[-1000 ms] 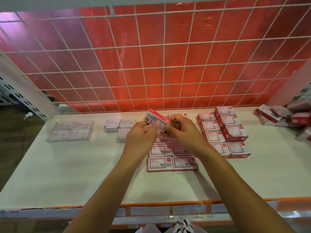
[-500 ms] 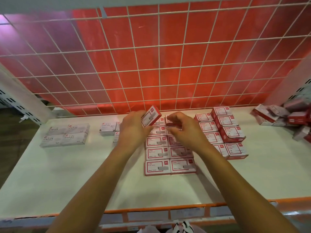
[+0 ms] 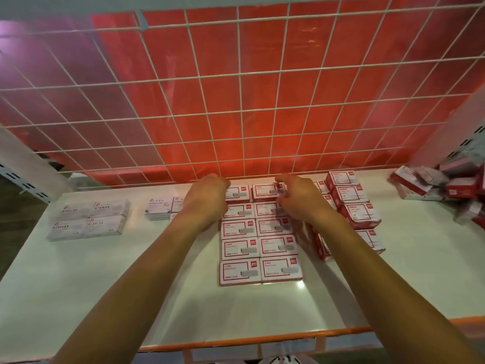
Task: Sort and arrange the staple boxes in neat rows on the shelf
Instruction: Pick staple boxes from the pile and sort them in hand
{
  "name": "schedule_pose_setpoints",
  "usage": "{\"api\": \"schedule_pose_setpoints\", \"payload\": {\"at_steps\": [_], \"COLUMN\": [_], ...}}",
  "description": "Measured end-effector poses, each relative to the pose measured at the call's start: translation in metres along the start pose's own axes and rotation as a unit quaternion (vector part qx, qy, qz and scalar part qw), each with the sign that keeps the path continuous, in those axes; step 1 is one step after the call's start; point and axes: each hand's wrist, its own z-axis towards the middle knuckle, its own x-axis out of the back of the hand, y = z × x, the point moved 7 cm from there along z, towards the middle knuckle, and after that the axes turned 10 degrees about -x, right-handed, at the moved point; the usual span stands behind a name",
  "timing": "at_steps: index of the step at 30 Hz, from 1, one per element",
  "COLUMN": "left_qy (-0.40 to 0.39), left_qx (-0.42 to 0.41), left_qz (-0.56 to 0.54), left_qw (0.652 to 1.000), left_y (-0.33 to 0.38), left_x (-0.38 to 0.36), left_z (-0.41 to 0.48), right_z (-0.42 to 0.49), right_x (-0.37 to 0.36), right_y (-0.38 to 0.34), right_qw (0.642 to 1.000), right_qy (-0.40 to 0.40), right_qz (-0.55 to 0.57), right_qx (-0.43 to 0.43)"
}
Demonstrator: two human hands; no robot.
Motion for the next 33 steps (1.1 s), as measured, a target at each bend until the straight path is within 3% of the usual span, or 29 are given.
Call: {"api": "schedule_pose_setpoints", "payload": {"at_steps": [4,13,33], "left_qy": [-0.039,-0.033,-0.031], "left_qx": [-0.003,0.042,0.011], "left_qz": [-0.022,-0.089,0.007], "left_qw": [0.999,0.995,0.999], "left_y": [0.003,-0.004,-0.008], "left_x": [-0.004,-0.003,-0.005], "left_z": [0.004,0.002,0.011], "right_z": [0.003,0.011,0.014], "right_x": [-0.002,0.0,-0.002], "right_y": [0.0,-0.001,-0.001], "right_qw": [1.0,0.999,0.998], "right_qy": [-0.007,-0.024,-0.01], "right_qz": [-0.007,-0.023,-0.055], "right_qx": [-0.002,-0.004,0.004]}}
